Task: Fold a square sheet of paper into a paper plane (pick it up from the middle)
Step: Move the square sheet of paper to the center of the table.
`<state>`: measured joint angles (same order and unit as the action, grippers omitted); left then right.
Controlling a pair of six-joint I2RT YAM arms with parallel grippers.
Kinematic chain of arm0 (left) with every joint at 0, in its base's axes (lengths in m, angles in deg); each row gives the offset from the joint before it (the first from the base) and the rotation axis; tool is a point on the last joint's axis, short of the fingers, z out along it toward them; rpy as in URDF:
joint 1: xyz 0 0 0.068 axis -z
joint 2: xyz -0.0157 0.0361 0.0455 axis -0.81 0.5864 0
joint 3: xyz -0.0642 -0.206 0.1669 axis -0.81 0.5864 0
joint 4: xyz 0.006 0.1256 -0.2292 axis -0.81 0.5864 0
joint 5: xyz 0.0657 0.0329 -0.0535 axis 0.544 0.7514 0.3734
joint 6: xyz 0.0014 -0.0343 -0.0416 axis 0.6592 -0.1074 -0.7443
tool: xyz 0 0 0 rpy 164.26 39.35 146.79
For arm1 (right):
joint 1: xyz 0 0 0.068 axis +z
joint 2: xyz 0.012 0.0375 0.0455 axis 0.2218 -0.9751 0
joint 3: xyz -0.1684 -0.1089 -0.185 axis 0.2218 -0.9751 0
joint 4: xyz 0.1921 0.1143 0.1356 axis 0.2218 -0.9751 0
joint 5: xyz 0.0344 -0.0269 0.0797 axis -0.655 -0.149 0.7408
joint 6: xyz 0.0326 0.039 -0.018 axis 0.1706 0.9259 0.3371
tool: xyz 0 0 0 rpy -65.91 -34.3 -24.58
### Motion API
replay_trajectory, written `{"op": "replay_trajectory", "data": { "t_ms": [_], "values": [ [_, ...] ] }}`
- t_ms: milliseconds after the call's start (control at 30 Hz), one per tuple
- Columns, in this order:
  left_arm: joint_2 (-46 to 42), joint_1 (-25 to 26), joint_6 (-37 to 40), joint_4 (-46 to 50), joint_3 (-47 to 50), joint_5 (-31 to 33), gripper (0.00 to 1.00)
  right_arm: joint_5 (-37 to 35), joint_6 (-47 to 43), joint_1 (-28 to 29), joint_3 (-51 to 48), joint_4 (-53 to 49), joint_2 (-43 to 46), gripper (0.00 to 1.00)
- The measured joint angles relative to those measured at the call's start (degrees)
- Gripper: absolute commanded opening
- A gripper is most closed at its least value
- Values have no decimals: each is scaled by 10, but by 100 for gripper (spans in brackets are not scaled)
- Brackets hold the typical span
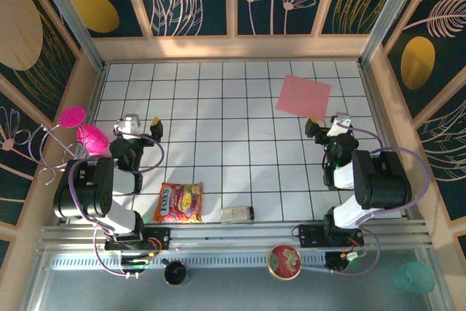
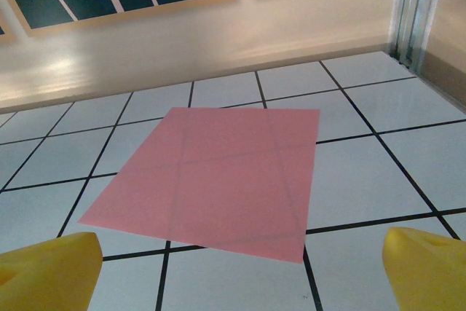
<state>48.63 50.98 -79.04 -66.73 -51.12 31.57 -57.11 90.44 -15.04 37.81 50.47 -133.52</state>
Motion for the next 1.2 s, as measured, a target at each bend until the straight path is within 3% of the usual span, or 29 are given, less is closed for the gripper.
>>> {"op": "replay_trajectory", "data": {
  "t_ms": [633, 800, 1000, 1200],
  "values": [
    [-16, 0, -5, -13, 22, 39, 99, -3, 0, 1, 1, -20, 12, 99],
    [-104, 0, -12, 18, 37, 48, 99, -29, 0, 6, 33, -111, 89, 99],
    [-189, 0, -66, 172, -30, 54, 99, -49, 33, 35, 110, -251, 167, 99],
    [-205, 0, -166, 334, -127, 14, 99, -57, 130, 47, 294, -482, 123, 96]
  ]
}}
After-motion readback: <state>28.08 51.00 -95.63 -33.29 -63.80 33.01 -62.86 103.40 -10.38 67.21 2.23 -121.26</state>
